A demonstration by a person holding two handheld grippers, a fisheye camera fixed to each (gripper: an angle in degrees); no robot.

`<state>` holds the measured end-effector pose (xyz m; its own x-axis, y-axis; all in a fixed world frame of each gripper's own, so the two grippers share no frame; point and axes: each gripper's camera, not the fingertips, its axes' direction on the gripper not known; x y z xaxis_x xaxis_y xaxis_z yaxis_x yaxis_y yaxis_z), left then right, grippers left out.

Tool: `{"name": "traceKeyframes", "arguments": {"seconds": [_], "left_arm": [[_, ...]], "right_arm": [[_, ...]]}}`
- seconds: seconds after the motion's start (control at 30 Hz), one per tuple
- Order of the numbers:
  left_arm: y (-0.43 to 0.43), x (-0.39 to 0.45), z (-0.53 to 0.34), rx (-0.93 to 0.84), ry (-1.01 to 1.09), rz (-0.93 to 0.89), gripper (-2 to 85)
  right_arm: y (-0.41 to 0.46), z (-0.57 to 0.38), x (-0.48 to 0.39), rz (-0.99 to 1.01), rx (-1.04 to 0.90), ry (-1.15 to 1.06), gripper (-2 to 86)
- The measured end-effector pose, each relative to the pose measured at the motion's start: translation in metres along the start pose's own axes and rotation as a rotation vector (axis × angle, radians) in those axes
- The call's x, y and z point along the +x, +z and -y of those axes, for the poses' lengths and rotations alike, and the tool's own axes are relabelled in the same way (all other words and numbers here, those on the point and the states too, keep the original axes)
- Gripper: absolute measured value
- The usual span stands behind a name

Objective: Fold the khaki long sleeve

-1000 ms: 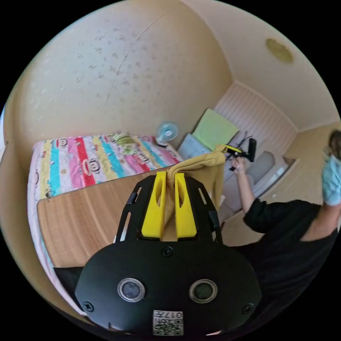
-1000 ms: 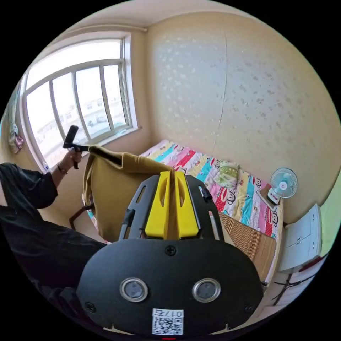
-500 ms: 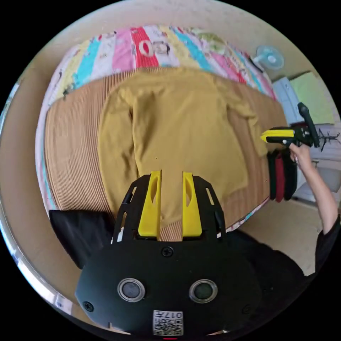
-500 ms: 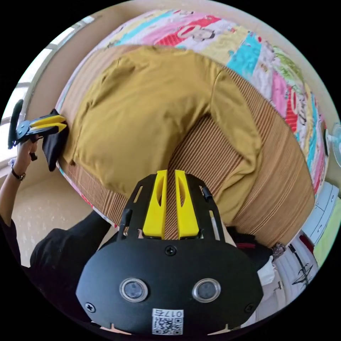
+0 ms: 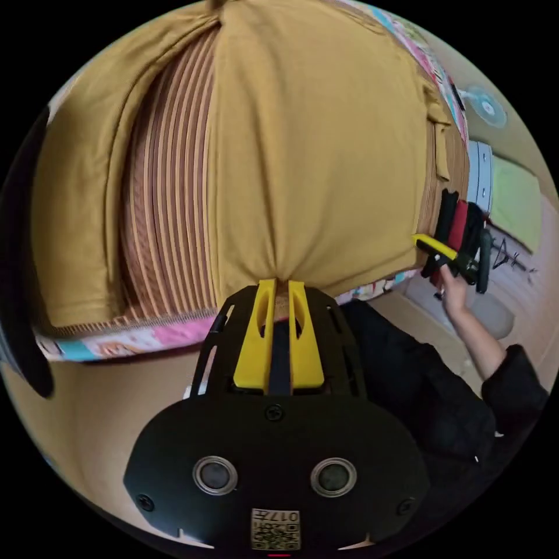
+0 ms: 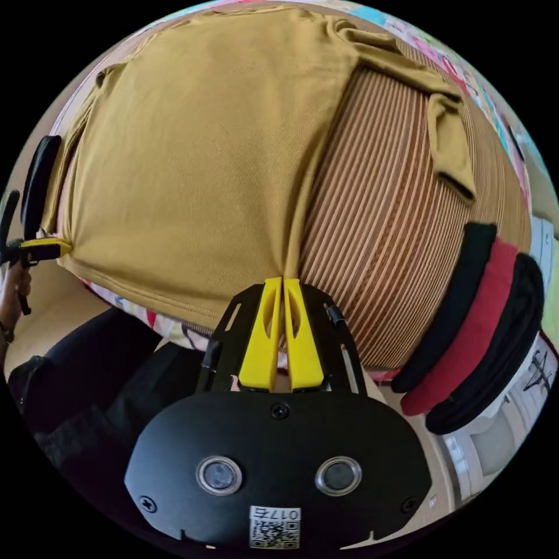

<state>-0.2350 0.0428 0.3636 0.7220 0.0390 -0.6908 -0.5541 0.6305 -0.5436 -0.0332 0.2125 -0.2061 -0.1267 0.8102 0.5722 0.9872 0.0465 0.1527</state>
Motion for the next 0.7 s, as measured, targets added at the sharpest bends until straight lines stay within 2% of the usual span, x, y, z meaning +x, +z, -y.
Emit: {"name": "traceKeyframes", "arguments": {"seconds": [0.03, 0.07, 0.1, 0.13, 0.2, 0.3, 0.4, 0.57, 0.67, 0.7], "left_arm": [[-0.007, -0.008, -0.007, 0.033, -0.060, -0.054, 6.2], [-0.021, -0.029, -0.022, 0.118, -0.194, -0.205, 7.2], [-0.033, -0.055, -0.039, 0.229, -0.340, -0.432, 8.1], [-0.036, -0.068, -0.048, 0.291, -0.416, -0.558, 8.8], [-0.032, -0.108, -0.084, 0.540, -0.737, -0.959, 10.8], [-0.014, -0.128, -0.113, 0.782, -1.090, -1.239, 12.4], [-0.002, -0.135, -0.116, 0.885, -1.254, -1.370, 13.2], [-0.006, -0.139, -0.117, 0.785, -1.322, -1.280, 6.3], [-0.039, -0.141, -0.125, 0.878, -1.191, -1.180, 3.1], [-0.062, -0.138, -0.122, 0.860, -1.089, -1.155, 2.6]], "right_arm": [[-0.016, -0.014, 0.016, 0.077, -0.041, 0.037, 0.4], [-0.025, -0.020, 0.025, 0.112, -0.053, 0.057, 0.4], [-0.046, -0.033, 0.043, 0.188, -0.052, 0.106, 0.4], [-0.069, -0.046, 0.062, 0.270, -0.027, 0.163, 0.4], [-0.098, -0.063, 0.090, 0.407, 0.006, 0.265, 0.4], [-0.133, -0.089, 0.121, 0.639, 0.065, 0.404, 0.5], [-0.162, -0.108, 0.132, 0.772, 0.075, 0.493, 0.6], [-0.221, -0.130, 0.130, 0.847, 0.057, 0.486, 0.6], [-0.258, -0.142, 0.132, 0.835, 0.049, 0.441, 0.6], [-0.270, -0.147, 0.134, 0.829, 0.040, 0.433, 0.6]]}}
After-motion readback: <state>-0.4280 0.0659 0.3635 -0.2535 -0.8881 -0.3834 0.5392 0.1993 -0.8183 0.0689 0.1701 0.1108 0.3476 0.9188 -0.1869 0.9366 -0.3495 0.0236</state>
